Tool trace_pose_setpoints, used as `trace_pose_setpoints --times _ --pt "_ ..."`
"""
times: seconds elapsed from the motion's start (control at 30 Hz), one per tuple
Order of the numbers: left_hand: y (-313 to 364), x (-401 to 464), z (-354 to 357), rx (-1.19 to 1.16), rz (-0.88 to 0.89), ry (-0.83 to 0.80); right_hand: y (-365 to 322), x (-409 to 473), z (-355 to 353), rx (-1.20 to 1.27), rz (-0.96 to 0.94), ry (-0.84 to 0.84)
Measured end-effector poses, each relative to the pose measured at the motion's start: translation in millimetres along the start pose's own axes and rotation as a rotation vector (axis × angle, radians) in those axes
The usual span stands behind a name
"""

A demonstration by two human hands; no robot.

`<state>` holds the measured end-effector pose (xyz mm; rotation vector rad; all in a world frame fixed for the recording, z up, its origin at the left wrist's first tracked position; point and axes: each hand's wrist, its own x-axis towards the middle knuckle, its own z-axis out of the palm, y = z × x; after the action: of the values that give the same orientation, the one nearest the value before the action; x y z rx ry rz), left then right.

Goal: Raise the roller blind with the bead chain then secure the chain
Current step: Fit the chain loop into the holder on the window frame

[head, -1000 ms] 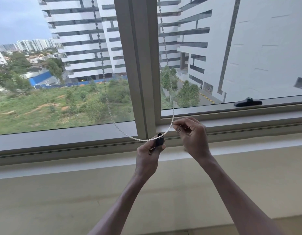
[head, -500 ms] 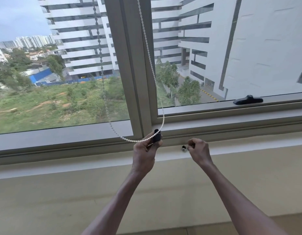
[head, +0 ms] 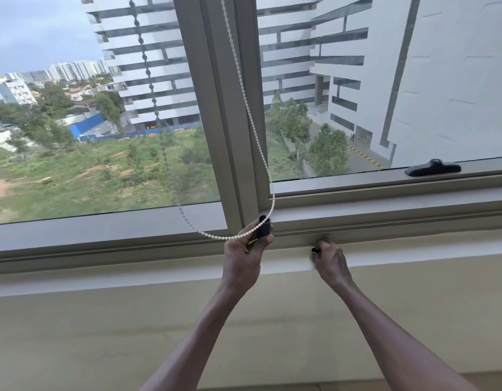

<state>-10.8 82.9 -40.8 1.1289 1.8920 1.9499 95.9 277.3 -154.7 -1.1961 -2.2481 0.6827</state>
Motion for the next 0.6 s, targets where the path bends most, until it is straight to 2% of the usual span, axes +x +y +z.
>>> trace_pose_setpoints --times 0.1,0.27,0.5,0.6 --pt "-2.1 1.7 -1.3 0.002 -0.002 0.004 -2.6 -0.2 -2.2 0.064 -0.014 0.011" --pt "-5.6 3.0 -1.9 0.008 0.011 0.0 -20.2 -10.6 -16.8 0.395 0.053 -0.017" --pt "-6.0 4.1 -1.5 0.009 0.024 -0.014 -65.4 -23.3 -57.5 1.357 0.213 -0.258" --pt "-5.2 3.2 -1.4 0.005 0.038 -0.018 -85.1 -30.3 -76.3 1.557 0.22 -0.361"
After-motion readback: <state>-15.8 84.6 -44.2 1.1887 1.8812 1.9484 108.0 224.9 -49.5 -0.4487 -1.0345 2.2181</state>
